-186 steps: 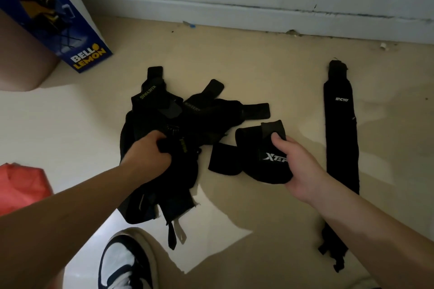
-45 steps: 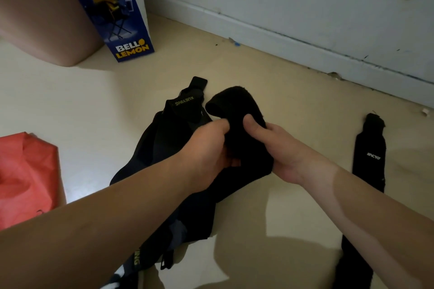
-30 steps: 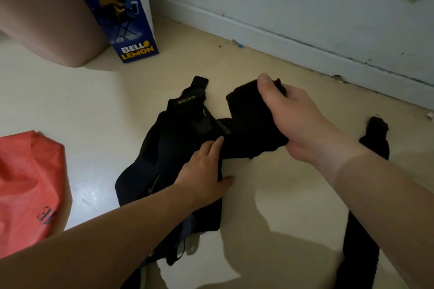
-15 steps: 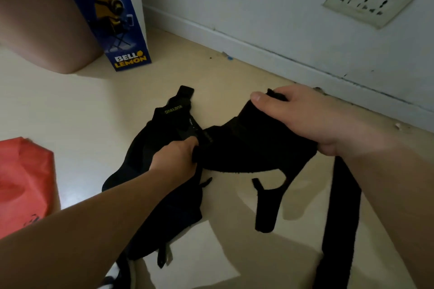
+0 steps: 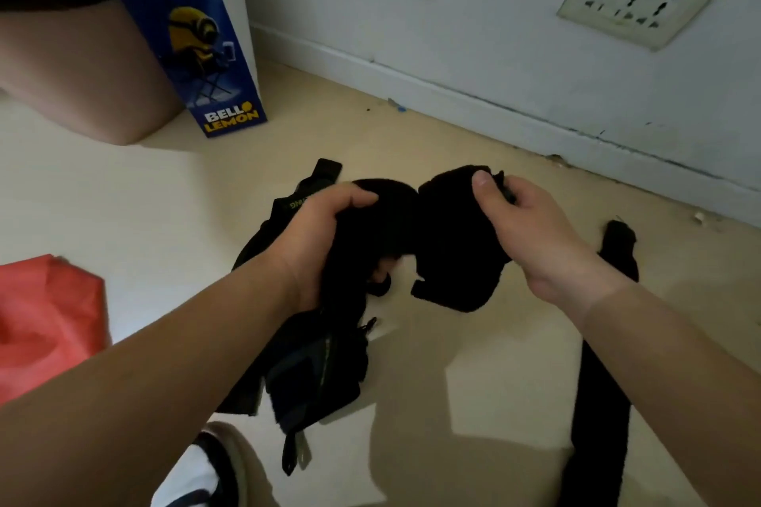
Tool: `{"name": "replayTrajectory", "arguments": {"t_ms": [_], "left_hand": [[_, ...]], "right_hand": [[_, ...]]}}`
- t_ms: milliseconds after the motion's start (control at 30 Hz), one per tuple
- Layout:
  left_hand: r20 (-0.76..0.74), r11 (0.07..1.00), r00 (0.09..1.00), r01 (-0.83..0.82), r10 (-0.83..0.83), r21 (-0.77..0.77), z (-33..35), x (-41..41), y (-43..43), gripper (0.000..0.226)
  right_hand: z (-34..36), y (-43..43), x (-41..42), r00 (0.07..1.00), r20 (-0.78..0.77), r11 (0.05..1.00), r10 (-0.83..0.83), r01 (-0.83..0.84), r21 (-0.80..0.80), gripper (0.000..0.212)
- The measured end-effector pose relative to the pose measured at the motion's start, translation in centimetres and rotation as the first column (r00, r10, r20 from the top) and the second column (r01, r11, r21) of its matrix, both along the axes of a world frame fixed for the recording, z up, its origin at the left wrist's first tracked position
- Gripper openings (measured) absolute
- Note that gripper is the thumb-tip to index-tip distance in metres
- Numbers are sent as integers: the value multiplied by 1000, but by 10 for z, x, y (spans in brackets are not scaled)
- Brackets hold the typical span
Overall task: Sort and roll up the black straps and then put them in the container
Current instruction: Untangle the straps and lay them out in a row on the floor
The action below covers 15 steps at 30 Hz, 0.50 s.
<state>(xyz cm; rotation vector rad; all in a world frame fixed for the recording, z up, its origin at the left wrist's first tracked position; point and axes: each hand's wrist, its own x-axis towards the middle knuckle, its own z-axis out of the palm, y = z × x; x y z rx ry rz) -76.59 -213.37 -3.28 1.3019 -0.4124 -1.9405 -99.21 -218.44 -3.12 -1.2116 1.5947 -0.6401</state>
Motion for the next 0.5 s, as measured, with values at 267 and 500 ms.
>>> {"name": "replayTrajectory", "arguments": {"t_ms": [267,500], "left_hand": [[73,987,987,148,-144,-60,-7,-6,10,27],[412,969,905,185,-103,-166,-24,-9,31,19]], "right_hand": [[7,5,7,919,328,971,-221,238,-12,27],[0,28,29,990,137,999,15,-10,-36,30]]}}
